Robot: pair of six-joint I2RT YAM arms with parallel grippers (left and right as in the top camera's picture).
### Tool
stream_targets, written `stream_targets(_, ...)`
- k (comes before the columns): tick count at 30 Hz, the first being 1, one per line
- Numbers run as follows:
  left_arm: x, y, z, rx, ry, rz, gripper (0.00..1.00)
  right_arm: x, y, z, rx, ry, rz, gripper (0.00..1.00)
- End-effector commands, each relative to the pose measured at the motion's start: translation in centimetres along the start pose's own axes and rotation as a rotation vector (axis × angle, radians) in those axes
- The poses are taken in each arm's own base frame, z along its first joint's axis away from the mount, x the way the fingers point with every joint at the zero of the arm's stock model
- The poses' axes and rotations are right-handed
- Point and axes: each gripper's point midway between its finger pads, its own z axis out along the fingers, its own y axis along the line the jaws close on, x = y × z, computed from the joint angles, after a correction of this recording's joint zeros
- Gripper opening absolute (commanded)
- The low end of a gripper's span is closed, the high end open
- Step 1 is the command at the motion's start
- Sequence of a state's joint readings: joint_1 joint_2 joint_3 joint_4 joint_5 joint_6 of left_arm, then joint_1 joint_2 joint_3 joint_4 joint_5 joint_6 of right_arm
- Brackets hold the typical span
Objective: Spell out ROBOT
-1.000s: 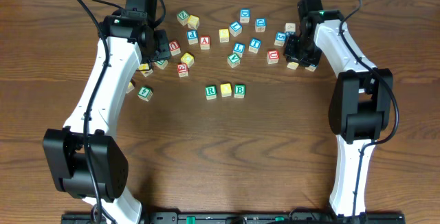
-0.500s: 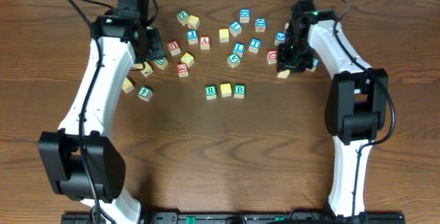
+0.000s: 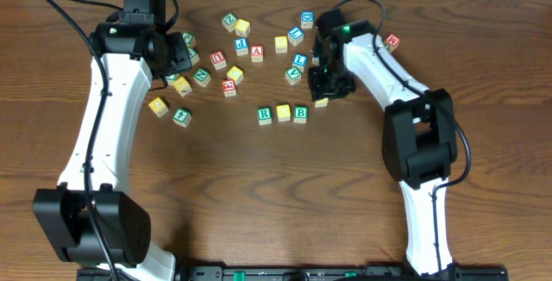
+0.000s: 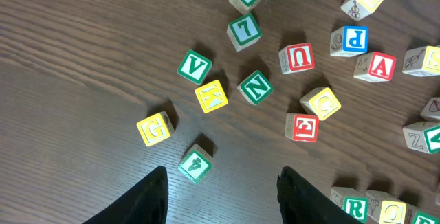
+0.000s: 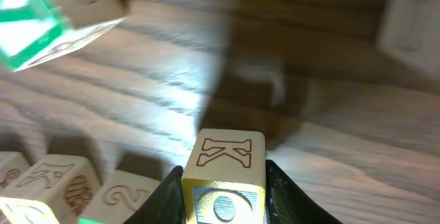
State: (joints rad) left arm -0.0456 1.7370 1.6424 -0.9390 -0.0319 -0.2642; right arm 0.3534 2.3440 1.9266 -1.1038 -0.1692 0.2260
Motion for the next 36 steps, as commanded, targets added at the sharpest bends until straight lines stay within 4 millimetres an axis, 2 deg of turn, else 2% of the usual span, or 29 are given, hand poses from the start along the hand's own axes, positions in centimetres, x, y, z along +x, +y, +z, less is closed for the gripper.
stream_targets(1, 0.0, 0.3, -0.4, -0.007, -0.004, 0.006, 0.51, 0.1, 1.0, -1.3, 0.030, -0.036, -0.030, 0.31)
stream_targets(4, 0.1, 0.3, -0.4, -0.008, -0.001, 0.006, 0.51, 0.4, 1.5, -1.1, 0.063, -0.037, -0.036, 0.31)
stream_targets(10, 0.4, 0.4, -0.4, -0.013, 0.014, 0.008, 0.50, 1.3, 1.1, -1.1, 0.137, -0.022, 0.037, 0.31)
stream_targets(17, 0.5, 0.5, -0.4, -0.013, 0.016, 0.008, 0.50, 2.2, 0.8, -1.1, 0.149, 0.012, 0.068, 0.30)
stream_targets(29, 0.5, 0.5, -0.4, -0.013, 0.016, 0.008, 0.51, 2.5, 0.7, -1.1, 0.152, 0.027, 0.069, 0.31)
stream_targets(36, 0.5, 0.5, -0.4, -0.013, 0.016, 0.008, 0.51, 2.6, 1.5, -1.7, 0.116, 0.036, 0.069, 0.40)
